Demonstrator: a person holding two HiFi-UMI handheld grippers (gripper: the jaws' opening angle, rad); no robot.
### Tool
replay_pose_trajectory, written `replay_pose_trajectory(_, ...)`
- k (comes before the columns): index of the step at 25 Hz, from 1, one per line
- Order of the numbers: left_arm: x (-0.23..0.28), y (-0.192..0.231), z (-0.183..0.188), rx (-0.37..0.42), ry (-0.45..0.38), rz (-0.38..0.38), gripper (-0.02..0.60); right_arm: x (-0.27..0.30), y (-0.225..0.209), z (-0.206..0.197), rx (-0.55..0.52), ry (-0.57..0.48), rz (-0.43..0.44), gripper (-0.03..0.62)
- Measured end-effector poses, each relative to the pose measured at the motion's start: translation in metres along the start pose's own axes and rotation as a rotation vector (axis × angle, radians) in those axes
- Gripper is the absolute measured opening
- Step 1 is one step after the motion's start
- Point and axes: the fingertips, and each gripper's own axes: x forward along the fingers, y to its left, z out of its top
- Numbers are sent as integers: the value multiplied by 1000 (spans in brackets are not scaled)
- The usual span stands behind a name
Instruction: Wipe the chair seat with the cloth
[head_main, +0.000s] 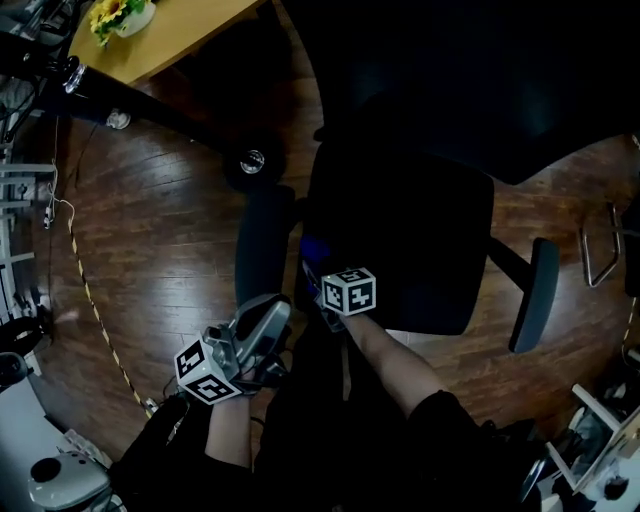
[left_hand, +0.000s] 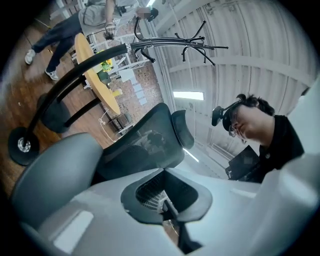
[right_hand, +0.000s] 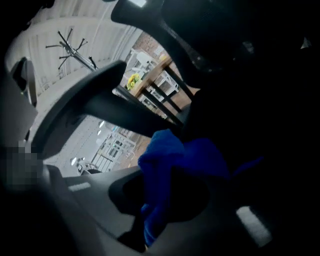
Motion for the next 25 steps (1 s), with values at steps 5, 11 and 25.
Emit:
replay_pose_trajectory(5,-7,4,0,1,6,12,-8,-4,-9,-6,-44,-21,18,61)
replay_pose_trajectory(11,8,-2,-5,-2,45,-31,-8,-51,-69,-13,-11,-50,-142,61)
replay_pose_trajectory(25,80,-30,-43,-29,188,-180,-8,-306,-248,-9,214,-305,-626,61)
